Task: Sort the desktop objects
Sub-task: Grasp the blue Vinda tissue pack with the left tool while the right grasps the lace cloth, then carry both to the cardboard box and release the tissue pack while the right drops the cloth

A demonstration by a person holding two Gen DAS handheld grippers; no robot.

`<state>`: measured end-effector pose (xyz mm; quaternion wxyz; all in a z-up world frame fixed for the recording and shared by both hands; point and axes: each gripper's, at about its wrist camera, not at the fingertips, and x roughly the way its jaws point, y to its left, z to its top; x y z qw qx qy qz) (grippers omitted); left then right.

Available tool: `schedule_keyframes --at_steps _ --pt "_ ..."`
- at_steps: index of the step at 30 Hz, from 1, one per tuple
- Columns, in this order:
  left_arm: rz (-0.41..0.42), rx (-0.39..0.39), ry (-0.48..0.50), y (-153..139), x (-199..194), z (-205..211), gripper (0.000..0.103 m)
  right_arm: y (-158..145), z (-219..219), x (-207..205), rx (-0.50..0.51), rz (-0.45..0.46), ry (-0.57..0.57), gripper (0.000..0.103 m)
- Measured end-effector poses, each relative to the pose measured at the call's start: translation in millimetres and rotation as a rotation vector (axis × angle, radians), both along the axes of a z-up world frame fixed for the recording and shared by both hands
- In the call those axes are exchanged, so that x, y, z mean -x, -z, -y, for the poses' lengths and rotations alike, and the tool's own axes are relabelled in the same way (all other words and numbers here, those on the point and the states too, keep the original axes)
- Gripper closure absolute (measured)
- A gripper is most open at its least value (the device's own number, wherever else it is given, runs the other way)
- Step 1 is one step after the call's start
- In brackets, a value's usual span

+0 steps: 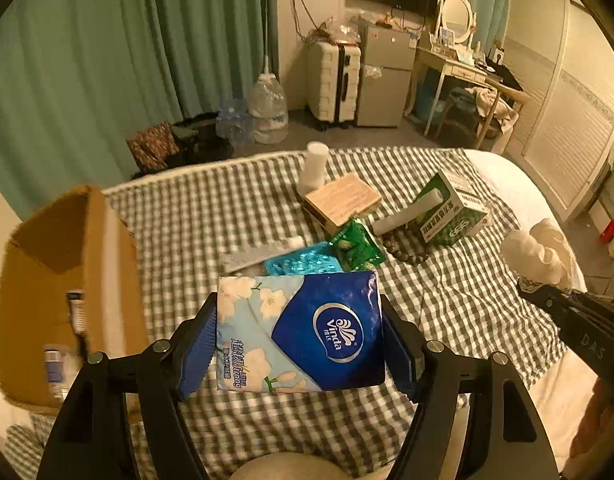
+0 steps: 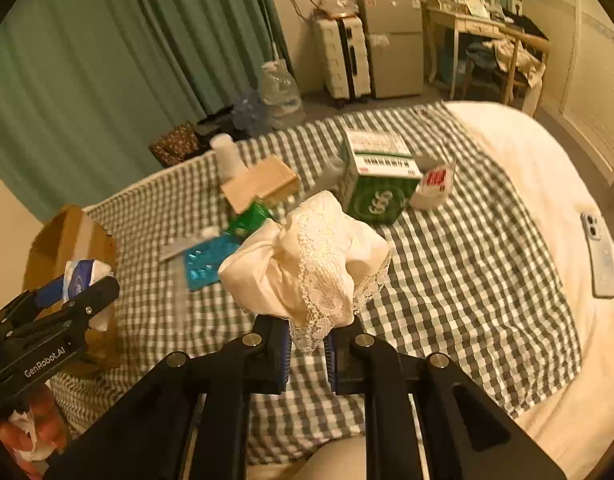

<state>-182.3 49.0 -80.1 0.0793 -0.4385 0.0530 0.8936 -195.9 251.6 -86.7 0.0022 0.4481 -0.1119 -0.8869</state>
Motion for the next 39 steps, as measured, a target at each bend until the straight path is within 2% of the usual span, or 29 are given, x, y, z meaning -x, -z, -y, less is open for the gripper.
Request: schedule_keyframes --at_steps 3,12,21,25,30,39 --pt "-0.026 0.033 -0.001 -11.7 -11.3 5.9 0.028 -18.5 12.6 -12.7 -0.001 -0.028 -0.023 0.09" --pt "-0.086 -0.001 -0.062 -48.1 -34.9 58.8 0.028 -58.5 67.9 -33.9 -0.06 -0.096 -0.121 0.09" --pt "-0.119 -0.031 -0.148 -69.6 -42.8 124.8 0.028 -82.6 132.2 -37.2 -0.057 -0.132 -0.242 0.09" --pt "-0.124 -0.034 -0.195 -72.3 -41.8 155.4 0.028 -87.8 166.3 -35.0 0.002 -0.13 -0.316 0.09" --pt "-0.126 -0.022 -0.248 -70.4 -38.9 189.1 0.028 -87.6 212.0 -28.8 0.018 -0.125 -0.411 0.09" --pt "-0.083 0.01 -0.386 -46.6 -33.9 260.8 0.028 -62.7 296.6 -3.7 0.069 -0.068 -0.572 0.09"
